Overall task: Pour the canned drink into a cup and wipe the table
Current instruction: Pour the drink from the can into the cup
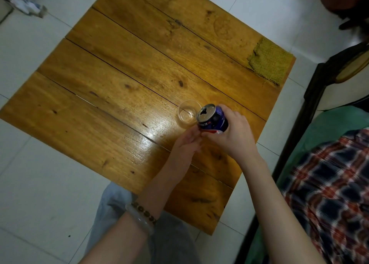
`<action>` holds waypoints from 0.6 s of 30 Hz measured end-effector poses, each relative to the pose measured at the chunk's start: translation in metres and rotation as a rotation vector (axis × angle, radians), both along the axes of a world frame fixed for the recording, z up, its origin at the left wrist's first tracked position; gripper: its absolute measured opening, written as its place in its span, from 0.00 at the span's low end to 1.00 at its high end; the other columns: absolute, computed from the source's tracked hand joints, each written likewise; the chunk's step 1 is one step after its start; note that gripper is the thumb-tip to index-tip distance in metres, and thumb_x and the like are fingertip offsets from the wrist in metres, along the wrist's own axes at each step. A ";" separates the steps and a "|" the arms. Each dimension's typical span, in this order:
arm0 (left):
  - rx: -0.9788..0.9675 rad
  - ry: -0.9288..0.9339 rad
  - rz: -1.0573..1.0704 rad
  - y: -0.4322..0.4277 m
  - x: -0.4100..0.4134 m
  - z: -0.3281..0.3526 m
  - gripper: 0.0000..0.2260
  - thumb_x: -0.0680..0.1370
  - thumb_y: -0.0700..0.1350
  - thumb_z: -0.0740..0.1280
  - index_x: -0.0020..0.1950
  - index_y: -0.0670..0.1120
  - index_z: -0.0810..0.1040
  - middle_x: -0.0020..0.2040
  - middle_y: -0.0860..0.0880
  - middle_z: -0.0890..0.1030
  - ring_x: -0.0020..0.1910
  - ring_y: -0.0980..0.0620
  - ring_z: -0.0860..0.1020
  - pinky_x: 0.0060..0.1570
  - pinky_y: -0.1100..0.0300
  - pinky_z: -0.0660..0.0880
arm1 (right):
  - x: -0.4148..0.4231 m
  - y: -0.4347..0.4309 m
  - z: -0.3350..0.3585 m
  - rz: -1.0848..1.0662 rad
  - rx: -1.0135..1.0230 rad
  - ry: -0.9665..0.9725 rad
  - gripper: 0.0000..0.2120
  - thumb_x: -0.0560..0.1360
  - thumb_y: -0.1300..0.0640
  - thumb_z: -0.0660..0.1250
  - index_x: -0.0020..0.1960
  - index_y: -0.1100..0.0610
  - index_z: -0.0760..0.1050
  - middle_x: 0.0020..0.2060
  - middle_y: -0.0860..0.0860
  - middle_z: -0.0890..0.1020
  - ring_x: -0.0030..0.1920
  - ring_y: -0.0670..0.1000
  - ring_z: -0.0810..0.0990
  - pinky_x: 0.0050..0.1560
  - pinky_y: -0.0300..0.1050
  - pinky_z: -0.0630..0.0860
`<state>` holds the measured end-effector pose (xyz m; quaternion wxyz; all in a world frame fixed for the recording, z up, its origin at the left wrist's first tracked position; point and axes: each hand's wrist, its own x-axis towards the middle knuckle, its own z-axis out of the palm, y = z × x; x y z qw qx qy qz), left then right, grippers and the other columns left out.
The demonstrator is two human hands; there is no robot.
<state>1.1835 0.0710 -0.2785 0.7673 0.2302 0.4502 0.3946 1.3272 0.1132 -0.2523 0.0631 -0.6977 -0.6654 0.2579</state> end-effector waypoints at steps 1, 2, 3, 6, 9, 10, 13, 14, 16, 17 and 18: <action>-0.001 -0.005 -0.005 0.001 -0.001 -0.001 0.23 0.68 0.35 0.60 0.59 0.53 0.76 0.53 0.57 0.83 0.54 0.59 0.79 0.57 0.53 0.66 | 0.000 0.000 0.000 0.003 -0.002 -0.005 0.39 0.63 0.39 0.73 0.70 0.50 0.64 0.57 0.49 0.76 0.57 0.52 0.72 0.56 0.45 0.68; -0.007 -0.010 -0.010 0.001 -0.002 -0.001 0.22 0.69 0.36 0.60 0.59 0.53 0.76 0.54 0.57 0.82 0.55 0.59 0.79 0.59 0.51 0.65 | 0.000 0.000 0.000 0.005 -0.005 -0.010 0.39 0.63 0.40 0.73 0.70 0.50 0.64 0.57 0.49 0.76 0.57 0.52 0.72 0.56 0.45 0.68; -0.010 -0.015 -0.013 0.001 -0.002 0.000 0.21 0.70 0.37 0.61 0.60 0.53 0.76 0.54 0.57 0.82 0.55 0.58 0.78 0.59 0.50 0.65 | 0.000 0.000 0.001 0.003 -0.009 -0.013 0.39 0.63 0.40 0.73 0.70 0.50 0.65 0.57 0.50 0.76 0.57 0.52 0.71 0.55 0.46 0.68; -0.002 -0.026 -0.024 0.001 0.000 0.003 0.20 0.70 0.37 0.60 0.59 0.53 0.76 0.53 0.58 0.83 0.54 0.60 0.79 0.58 0.52 0.65 | 0.000 0.002 0.003 0.006 -0.013 -0.023 0.39 0.63 0.40 0.73 0.70 0.49 0.65 0.57 0.50 0.76 0.57 0.53 0.71 0.56 0.48 0.69; 0.006 -0.027 -0.035 0.001 0.002 0.004 0.21 0.70 0.37 0.60 0.58 0.55 0.77 0.54 0.58 0.82 0.54 0.60 0.78 0.59 0.52 0.66 | 0.000 0.002 0.005 0.012 -0.024 -0.040 0.39 0.64 0.41 0.73 0.70 0.50 0.64 0.58 0.51 0.76 0.58 0.54 0.71 0.57 0.49 0.70; 0.007 -0.026 -0.036 0.001 0.002 0.004 0.21 0.70 0.37 0.60 0.58 0.56 0.77 0.54 0.58 0.82 0.55 0.60 0.78 0.59 0.52 0.66 | 0.000 0.003 0.006 0.011 -0.026 -0.046 0.39 0.64 0.41 0.73 0.70 0.50 0.64 0.58 0.51 0.76 0.58 0.54 0.71 0.57 0.49 0.70; 0.002 -0.036 -0.030 0.001 0.003 0.004 0.21 0.70 0.37 0.60 0.59 0.55 0.75 0.55 0.58 0.82 0.56 0.59 0.78 0.58 0.53 0.66 | 0.001 0.004 0.008 0.017 -0.026 -0.061 0.38 0.64 0.41 0.73 0.70 0.50 0.65 0.57 0.52 0.76 0.58 0.55 0.71 0.57 0.50 0.70; 0.001 -0.043 -0.027 0.001 0.003 0.004 0.22 0.70 0.36 0.60 0.60 0.54 0.75 0.55 0.57 0.82 0.55 0.58 0.78 0.58 0.53 0.66 | 0.001 0.005 0.009 0.019 -0.026 -0.064 0.38 0.64 0.41 0.73 0.70 0.50 0.65 0.57 0.52 0.76 0.58 0.55 0.71 0.57 0.51 0.71; 0.003 -0.048 -0.026 0.002 0.004 0.005 0.23 0.69 0.36 0.60 0.60 0.54 0.75 0.55 0.57 0.82 0.55 0.58 0.77 0.58 0.53 0.66 | 0.001 0.006 0.009 0.018 -0.033 -0.066 0.38 0.64 0.41 0.73 0.70 0.50 0.64 0.58 0.52 0.76 0.59 0.55 0.71 0.58 0.53 0.71; 0.003 -0.047 -0.026 0.002 0.003 0.005 0.23 0.69 0.36 0.60 0.60 0.54 0.75 0.55 0.57 0.82 0.55 0.58 0.77 0.58 0.53 0.66 | 0.001 0.007 0.009 0.018 -0.037 -0.066 0.38 0.64 0.41 0.73 0.70 0.49 0.64 0.58 0.52 0.76 0.59 0.55 0.71 0.58 0.54 0.71; 0.003 -0.049 -0.026 0.002 0.003 0.005 0.23 0.69 0.36 0.60 0.60 0.54 0.75 0.55 0.57 0.82 0.56 0.58 0.77 0.58 0.53 0.67 | 0.001 0.007 0.010 0.018 -0.039 -0.066 0.38 0.64 0.41 0.73 0.70 0.49 0.64 0.58 0.52 0.76 0.59 0.55 0.71 0.59 0.54 0.71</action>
